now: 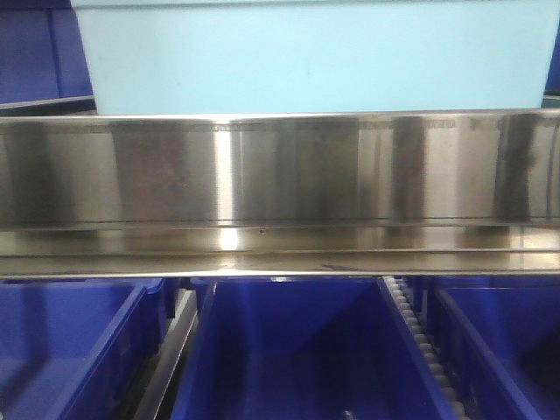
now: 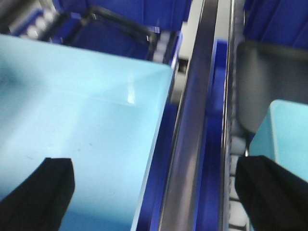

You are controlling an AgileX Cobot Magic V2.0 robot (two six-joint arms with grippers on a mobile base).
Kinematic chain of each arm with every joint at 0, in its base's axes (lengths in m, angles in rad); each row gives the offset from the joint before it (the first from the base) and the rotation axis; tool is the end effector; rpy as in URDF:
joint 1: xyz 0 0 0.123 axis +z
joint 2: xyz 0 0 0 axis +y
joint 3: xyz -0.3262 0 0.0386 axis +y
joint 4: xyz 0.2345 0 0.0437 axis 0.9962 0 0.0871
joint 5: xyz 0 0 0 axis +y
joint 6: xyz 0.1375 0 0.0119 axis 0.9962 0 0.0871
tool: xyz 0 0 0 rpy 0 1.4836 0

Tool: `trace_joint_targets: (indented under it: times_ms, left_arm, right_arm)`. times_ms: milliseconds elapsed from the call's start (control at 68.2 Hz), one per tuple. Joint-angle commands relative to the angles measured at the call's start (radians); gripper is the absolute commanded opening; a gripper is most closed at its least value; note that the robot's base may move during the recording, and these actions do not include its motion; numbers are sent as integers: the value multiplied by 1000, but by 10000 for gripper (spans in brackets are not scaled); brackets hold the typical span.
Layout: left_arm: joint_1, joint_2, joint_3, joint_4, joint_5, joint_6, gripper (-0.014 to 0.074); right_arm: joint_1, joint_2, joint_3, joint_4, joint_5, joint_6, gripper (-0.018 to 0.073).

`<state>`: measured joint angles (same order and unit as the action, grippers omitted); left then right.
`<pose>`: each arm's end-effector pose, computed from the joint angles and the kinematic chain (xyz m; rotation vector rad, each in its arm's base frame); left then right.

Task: Move two blue bins to right shelf middle
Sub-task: 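Lift the light blue bin off the shelf rollers with both grippers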

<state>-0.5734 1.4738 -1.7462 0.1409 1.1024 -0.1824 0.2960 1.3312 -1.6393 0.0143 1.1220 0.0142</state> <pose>0.2799 -0.1602 0.4643 0.4585 2.2656 -0.2094 0.2609 0.0814 0.4700 -0.3231 2.2811 0.1776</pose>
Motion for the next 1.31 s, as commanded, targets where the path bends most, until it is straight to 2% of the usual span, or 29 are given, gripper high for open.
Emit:
trace_joint_targets:
  times_ms: [0,205,587,675,763,807,880,968,1012,1042,1291]
  left_arm:
    - [25,72,-59,-4,53,-22,580]
    - [75,213,-109,-42,81,-22,580]
    - [75,358,-109,-76,81,-22,579]
    - [75,376,-109,-78,84,-31,556]
    - [75,381,-109,-78,89,-31,452]
    - [75,381,-109,-78,89,-31,372]
    - [75,381,-109,-78,85,-31,221]
    - [75,381,-109,-78,81,-31,-20]
    - [75,381,-109,-78,79,-31,-111]
    - [75,381,-109,-78,76,-31,-110]
    - [75,381,-134,-78,88,-31,-111]
  right_arm:
    - [2,74,-68,-39,53,21,558]
    - [2,227,-93,-39,60,55,558]
    - [2,413,-93,-39,37,56,557]
    - [2,436,-93,-39,37,56,510]
    - [2,449,-93,-39,39,56,373]
    - [2,449,-93,-39,41,56,270]
    - [2,449,-93,-40,41,56,111]
    - [2,449,-93,-43,41,56,-52]
    - [2,449,-93,-43,41,56,-132]
    - [2,449,-93,-43,41,56,-167]
    - [2,435,-93,-43,41,56,-153]
